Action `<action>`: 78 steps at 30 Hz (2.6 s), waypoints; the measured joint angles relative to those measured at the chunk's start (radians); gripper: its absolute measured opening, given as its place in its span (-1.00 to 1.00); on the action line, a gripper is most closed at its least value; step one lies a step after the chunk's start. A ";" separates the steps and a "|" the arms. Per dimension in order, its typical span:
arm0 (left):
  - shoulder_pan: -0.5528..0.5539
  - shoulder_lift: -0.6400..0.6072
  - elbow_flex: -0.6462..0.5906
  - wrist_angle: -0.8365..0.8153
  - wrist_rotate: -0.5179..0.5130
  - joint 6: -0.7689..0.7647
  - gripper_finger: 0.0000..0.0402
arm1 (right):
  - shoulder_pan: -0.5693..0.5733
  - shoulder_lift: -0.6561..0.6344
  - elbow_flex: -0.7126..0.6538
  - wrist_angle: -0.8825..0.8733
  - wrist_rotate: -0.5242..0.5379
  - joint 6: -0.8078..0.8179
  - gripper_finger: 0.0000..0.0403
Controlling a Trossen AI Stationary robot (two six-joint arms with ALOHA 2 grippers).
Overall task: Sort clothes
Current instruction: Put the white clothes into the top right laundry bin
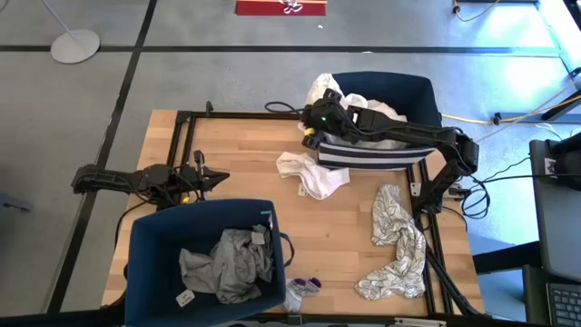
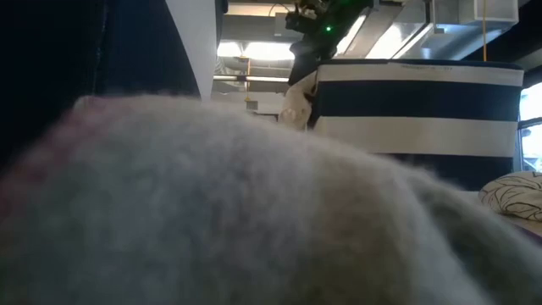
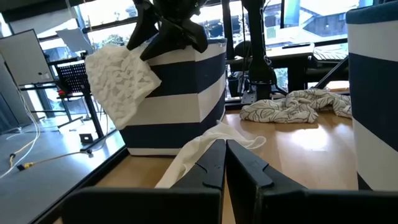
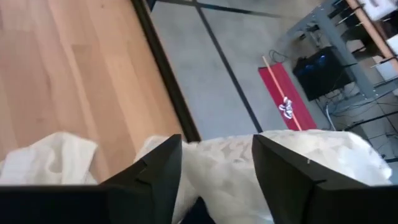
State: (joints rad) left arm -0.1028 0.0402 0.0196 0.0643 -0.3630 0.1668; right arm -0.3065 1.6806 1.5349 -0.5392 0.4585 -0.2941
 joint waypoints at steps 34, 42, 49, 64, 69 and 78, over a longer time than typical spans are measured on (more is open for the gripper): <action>0.000 0.000 0.000 0.000 0.000 -0.002 -0.99 | -0.060 0.000 0.147 -0.322 -0.171 0.131 -0.52; 0.000 0.000 0.000 0.000 0.000 -0.003 -0.99 | -0.059 0.002 0.147 -0.308 -0.158 0.098 -0.94; 0.000 0.000 0.000 0.000 0.000 -0.003 -0.99 | -0.041 0.003 0.278 -0.323 -0.025 0.050 -0.97; 0.000 0.000 0.000 -0.001 0.000 -0.003 -0.99 | -0.036 -0.005 0.639 -0.751 0.602 0.056 -0.98; 0.000 0.000 0.000 -0.001 0.000 -0.006 -0.99 | -0.076 -0.012 0.595 -1.033 0.446 0.367 -0.98; 0.000 0.000 0.000 -0.001 0.000 -0.011 -0.99 | -0.116 -0.072 0.134 -0.886 0.349 0.428 -0.94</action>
State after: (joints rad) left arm -0.1028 0.0402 0.0200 0.0635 -0.3627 0.1560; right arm -0.4228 1.6082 1.6690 -1.4252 0.8078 0.1336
